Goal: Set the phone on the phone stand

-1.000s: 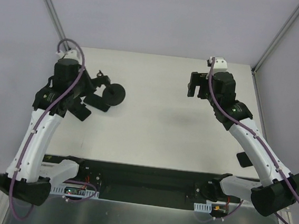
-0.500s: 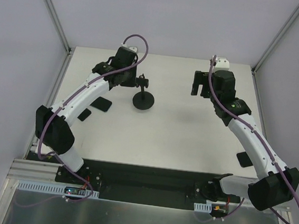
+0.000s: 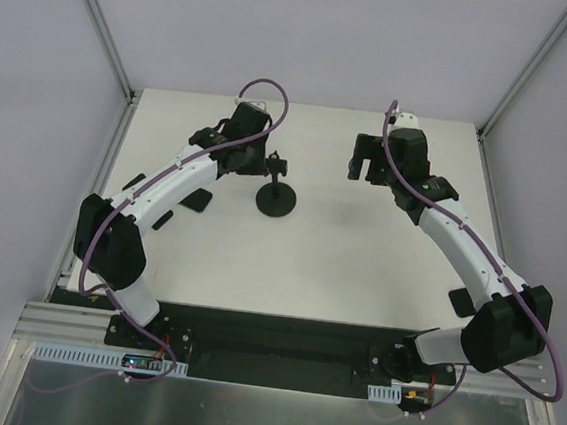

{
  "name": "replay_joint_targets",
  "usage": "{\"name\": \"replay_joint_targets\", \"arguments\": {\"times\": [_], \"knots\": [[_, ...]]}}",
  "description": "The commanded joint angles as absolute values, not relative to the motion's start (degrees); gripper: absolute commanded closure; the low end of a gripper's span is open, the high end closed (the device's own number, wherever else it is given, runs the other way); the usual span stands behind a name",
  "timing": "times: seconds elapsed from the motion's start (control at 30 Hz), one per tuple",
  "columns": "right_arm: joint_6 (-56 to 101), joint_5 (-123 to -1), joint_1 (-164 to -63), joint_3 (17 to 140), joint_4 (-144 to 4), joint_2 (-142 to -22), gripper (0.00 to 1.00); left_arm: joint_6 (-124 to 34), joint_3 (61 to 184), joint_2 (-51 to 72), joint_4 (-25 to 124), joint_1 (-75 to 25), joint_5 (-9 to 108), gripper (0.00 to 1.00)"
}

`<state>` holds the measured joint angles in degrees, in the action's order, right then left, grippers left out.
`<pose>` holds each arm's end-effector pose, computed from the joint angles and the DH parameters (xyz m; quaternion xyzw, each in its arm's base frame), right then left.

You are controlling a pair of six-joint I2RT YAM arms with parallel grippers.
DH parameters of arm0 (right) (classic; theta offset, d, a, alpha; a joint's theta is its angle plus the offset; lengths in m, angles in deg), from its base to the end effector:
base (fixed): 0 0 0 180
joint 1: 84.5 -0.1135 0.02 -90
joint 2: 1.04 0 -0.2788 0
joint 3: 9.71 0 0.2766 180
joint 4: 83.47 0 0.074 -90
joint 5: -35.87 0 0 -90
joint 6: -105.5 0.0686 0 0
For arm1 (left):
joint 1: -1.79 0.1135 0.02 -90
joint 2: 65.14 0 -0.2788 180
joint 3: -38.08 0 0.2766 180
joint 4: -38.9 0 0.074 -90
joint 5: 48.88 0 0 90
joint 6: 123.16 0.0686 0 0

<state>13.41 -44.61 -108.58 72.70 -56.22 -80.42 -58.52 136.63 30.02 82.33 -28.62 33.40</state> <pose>0.3461 0.1422 0.3440 -0.1456 0.8253 0.0348 0.5445 0.3754 -0.2097 0.3162 0.0114 0.9048 -0.1431 0.4010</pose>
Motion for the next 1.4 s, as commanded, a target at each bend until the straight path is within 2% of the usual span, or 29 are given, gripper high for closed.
{"name": "replay_joint_targets", "arguments": {"times": [0.0,0.13,0.17,0.2,0.3,0.33,0.47,0.57,0.73,0.87,1.13,1.37], "knots": [[19.45,-47.19,-108.84,76.47,-58.54,-81.2,0.04,-64.19,134.46,27.23,79.91,-30.11,31.11,1.0],[21.21,-46.22,-109.81,77.52,-58.37,-81.38,0.04,-64.27,134.19,28.2,80.09,-31.78,31.62,1.0],[21.56,-45.96,-109.99,77.87,-57.58,-81.38,0.04,-64.45,134.19,28.03,80.35,-31.78,32.41,0.91],[22.61,-45.09,-110.07,78.22,-56.97,-81.38,0.04,-64.19,134.28,27.85,80.17,-31.78,34.07,0.72],[23.58,-43.77,-110.51,79.02,-53.72,-80.68,0.04,-63.39,134.46,26.19,80.17,-31.78,34.88,0.45],[24.46,-43.15,-110.52,78.84,-52.75,-79.8,0.04,-63.31,134.19,24.88,80.17,-31.87,35.4,0.32],[26.48,-38.76,-110.43,74.64,-46.61,-74.97,0.04,-61.56,134.28,21.88,80.0,-31.87,39.09,0.14],[28.41,-35.06,-109.21,65.51,-44.58,-68.03,0.04,-58.75,133.06,18.46,78.51,-31.78,43.91,0.07],[34.48,-38.57,-98.59,50.22,-41.06,-56.18,0.04,-55.4,130.33,12.75,74.38,-31.87,50.87,0.01],[37.03,-35.42,-85.07,46.32,-35.0,-52.9,0.04,-55.66,127.96,10.89,70.78,-31.78,54.83,0.01],[35.28,-39.01,-60.1,48.96,-33.32,-63.52,0.04,-53.82,126.9,9.92,69.54,-34.32,54.75,0.01],[31.15,-40.68,-49.26,52.64,-33.41,-74.6,0.04,-49.16,126.72,9.22,69.62,-40.74,48.68,0.01]]}}
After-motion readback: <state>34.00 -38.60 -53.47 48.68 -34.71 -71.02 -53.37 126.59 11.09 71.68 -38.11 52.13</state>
